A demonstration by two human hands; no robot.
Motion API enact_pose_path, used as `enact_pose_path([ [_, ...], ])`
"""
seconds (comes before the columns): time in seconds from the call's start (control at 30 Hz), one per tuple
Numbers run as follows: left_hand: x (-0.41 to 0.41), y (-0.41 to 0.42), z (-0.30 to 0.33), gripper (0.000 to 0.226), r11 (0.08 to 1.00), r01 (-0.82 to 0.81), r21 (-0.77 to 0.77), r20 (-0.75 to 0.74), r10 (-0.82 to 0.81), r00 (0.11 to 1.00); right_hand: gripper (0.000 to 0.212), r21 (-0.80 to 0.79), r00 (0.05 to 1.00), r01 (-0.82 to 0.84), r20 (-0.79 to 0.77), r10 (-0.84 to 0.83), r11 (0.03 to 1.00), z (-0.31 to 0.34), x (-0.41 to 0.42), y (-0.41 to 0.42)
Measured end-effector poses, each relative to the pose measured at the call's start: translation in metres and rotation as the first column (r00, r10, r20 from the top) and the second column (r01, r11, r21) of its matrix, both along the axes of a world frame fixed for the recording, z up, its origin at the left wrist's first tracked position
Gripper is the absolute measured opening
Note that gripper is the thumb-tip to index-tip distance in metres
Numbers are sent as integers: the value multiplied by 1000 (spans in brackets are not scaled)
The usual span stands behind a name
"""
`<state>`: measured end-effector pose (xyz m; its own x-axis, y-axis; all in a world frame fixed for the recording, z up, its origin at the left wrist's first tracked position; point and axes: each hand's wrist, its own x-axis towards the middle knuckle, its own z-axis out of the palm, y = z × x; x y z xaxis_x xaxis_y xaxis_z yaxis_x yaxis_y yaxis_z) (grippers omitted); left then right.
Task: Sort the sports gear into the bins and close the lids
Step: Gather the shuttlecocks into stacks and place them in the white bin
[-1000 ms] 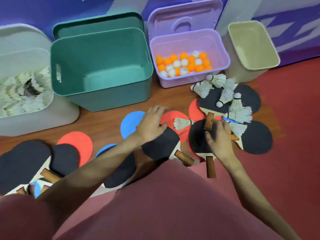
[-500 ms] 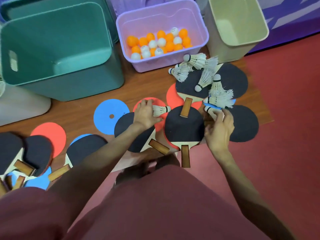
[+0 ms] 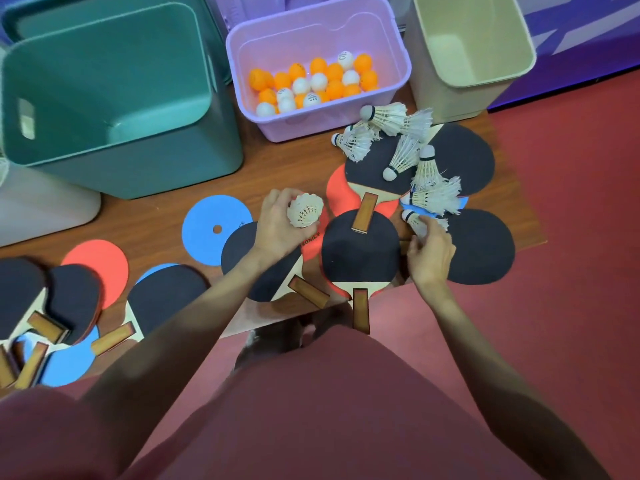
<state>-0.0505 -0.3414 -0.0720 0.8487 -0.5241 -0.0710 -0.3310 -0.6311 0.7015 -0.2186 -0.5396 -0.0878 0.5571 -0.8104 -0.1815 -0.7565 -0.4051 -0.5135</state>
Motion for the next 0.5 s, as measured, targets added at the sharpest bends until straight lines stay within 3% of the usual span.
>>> enact_pose_path([
  [0.1, -8, -5, 5, 52, 997, 34, -71, -4, -34, 999, 31, -87, 998, -11, 63, 17, 996, 12, -2, 2],
  [0.17, -12, -9, 7, 50, 992, 30, -122, -7, -31, 1000, 29, -156, 976, -44, 205, 75, 987, 27, -3, 5],
  [0.27, -18, -18, 11, 47, 980, 28, -195, -4, -30, 1000, 35, -226, 825, -189, 491, 279, 956, 59, 0, 14],
  [0.33, -23, -25, 16, 46, 971, 42, -237, -48, -54, 997, 46, -183, 729, -276, 601, 329, 944, 74, 3, 21],
  [0.43, -28, -32, 20, 58, 963, 103, -249, -61, -121, 991, 48, -133, 698, -318, 637, 327, 939, 79, 10, 23],
  [0.5, -30, -36, 20, 70, 963, 142, -229, -48, -157, 986, 38, -258, 689, -353, 578, 437, 899, 74, 13, 18],
])
